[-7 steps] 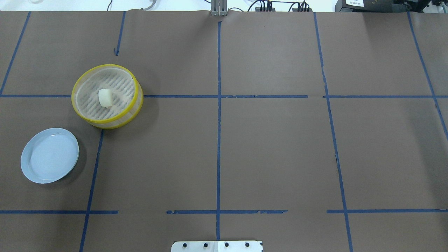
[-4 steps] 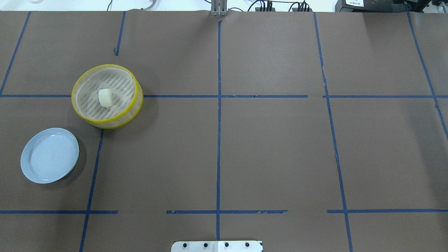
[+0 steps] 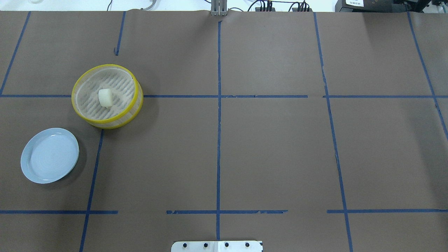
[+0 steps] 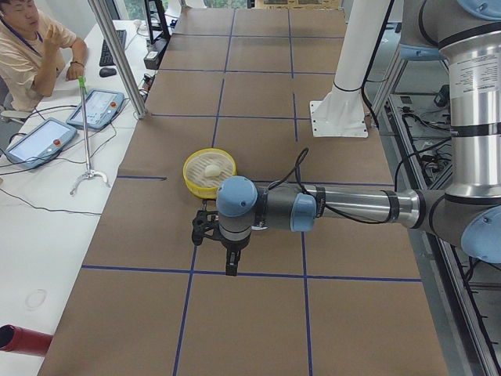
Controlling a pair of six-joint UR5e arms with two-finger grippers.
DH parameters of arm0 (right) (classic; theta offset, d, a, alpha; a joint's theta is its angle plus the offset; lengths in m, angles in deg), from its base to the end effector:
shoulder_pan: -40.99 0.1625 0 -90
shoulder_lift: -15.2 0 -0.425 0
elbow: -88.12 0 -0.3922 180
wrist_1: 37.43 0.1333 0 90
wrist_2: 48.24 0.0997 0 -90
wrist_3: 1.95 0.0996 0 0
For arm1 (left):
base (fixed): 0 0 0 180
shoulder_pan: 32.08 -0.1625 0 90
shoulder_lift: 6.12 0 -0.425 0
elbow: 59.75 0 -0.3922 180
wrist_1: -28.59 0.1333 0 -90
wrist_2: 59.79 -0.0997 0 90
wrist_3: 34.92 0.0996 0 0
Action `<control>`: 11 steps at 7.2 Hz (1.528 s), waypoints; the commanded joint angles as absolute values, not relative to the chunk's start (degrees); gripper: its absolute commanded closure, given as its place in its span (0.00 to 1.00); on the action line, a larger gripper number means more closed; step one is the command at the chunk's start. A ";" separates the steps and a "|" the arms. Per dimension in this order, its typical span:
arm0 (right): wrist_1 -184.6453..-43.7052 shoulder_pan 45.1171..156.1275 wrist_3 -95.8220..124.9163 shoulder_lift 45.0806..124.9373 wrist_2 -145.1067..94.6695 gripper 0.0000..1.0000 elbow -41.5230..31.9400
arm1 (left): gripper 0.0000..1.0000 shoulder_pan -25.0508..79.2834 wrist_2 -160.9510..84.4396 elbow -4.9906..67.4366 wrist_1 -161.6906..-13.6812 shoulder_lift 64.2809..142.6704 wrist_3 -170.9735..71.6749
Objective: Place bun in steamer
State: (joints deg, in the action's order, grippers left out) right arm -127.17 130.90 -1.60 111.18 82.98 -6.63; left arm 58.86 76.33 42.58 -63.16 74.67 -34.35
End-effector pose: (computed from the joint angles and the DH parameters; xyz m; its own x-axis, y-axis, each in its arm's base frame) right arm 0.0670 -0.4464 0.6702 0.7522 0.0161 0.6587 -0.0030 0.9998 -0.0210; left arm -0.0685 -0.4277 0.6210 0.6942 0.0597 -0.7173 0.0094 0.9957 0.0920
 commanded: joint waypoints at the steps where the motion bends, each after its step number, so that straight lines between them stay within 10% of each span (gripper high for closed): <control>1: -127.16 130.90 -1.60 111.18 82.98 0.00 -6.63 | 0.00 57.83 76.35 42.90 -60.29 74.83 -34.31; 11: -127.16 130.90 -1.60 111.18 82.98 0.00 -6.63 | 0.00 62.67 76.09 44.75 -54.11 75.09 -25.16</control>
